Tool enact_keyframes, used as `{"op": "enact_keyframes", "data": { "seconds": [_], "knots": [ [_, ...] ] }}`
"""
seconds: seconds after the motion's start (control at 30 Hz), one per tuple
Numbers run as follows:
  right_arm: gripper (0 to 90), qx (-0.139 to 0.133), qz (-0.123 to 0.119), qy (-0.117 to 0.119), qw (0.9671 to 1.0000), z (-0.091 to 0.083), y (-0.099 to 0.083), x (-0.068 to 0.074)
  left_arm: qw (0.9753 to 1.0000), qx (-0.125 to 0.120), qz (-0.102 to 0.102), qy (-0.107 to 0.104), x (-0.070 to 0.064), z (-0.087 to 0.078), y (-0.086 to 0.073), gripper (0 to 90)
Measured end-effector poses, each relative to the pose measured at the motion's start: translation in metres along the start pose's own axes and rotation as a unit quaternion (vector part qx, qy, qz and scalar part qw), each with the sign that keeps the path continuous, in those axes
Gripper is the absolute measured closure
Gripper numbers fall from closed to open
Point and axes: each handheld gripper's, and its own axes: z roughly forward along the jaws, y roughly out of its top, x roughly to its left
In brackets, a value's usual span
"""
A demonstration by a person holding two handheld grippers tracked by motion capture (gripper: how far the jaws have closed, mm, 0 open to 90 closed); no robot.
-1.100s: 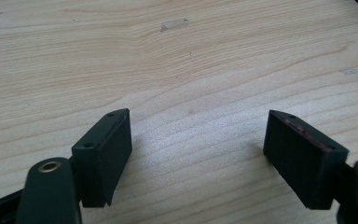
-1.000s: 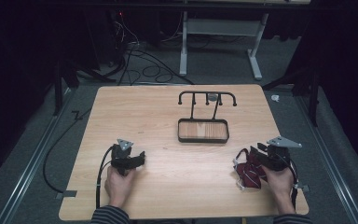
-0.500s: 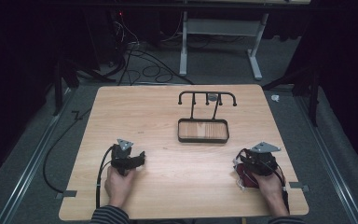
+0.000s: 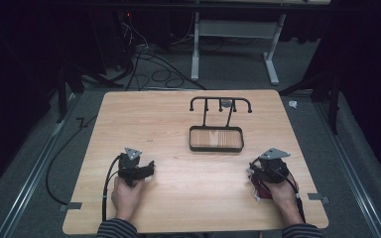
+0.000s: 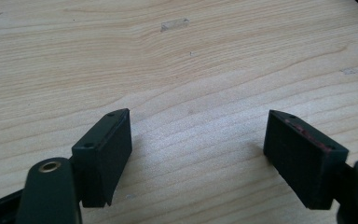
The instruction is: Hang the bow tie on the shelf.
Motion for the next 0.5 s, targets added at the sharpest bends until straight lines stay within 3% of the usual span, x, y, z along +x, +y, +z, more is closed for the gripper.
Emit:
{"op": "enact_keyframes", "data": {
  "seconds": [0.27, 0.5],
  "knots": [
    [55.7, 0.0, -0.017, 0.002, 0.9999, 0.005, 0.01, 0.003, 1.0, 0.0, 0.0, 0.0, 0.0, 0.0, 0.0, 24.0],
    [55.0, 0.009, -0.003, -0.008, 0.9999, 0.011, 0.014, -0.005, 1.0, 0.0, 0.003, 0.0, 0.0, 0.0, 0.0, 24.0]
  ]
}}
